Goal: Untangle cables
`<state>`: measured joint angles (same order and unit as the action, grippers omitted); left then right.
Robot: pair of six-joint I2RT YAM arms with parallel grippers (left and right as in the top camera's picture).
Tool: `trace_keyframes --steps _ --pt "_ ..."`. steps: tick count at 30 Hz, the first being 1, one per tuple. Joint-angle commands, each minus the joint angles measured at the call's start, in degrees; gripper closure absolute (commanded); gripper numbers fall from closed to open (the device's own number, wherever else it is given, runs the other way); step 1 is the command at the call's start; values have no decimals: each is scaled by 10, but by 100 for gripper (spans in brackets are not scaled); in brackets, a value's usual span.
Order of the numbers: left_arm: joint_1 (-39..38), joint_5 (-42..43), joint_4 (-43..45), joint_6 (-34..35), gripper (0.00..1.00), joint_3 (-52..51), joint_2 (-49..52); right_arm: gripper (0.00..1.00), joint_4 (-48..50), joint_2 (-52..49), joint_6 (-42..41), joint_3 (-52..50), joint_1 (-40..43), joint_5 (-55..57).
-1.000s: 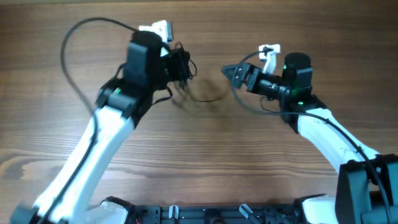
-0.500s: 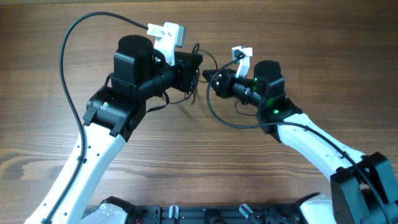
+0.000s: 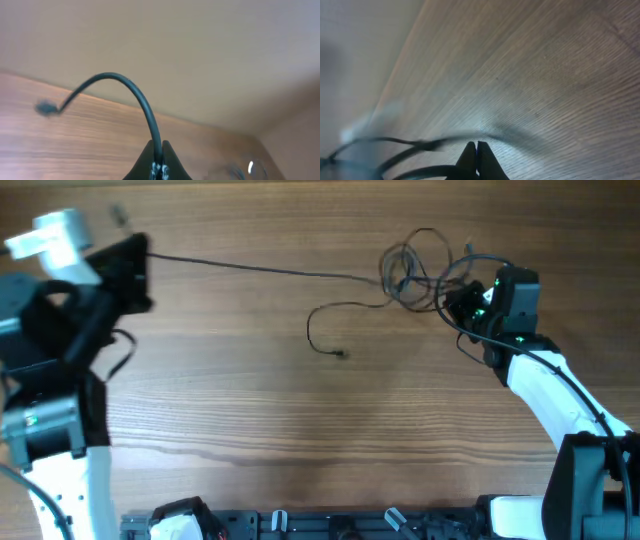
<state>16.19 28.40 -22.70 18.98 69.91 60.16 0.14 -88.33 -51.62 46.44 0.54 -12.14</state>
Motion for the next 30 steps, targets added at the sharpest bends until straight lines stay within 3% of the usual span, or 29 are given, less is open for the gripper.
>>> trace_keyframes --steps 1,7,11,17,24,27,30 --pt "102 -13 12 88 96 3 -4 95 -18 -7 -14 2 7 51" --pt "203 -134 17 150 96 3 12 96 -98 -7 -92 2 7 121" --pt "270 -139 79 149 96 3 74 95 -144 -7 -141 2 7 143" --pt "296 -139 213 149 96 20 193 95 -218 -7 -202 2 7 178" --pt "323 -137 212 143 96 156 297 94 -259 -7 -265 2 7 194" --pt "305 -107 124 143 96 156 301 69 -239 -7 -222 2 7 123" --pt "251 -107 11 135 96 156 319 52 -212 -7 -177 2 2 81"
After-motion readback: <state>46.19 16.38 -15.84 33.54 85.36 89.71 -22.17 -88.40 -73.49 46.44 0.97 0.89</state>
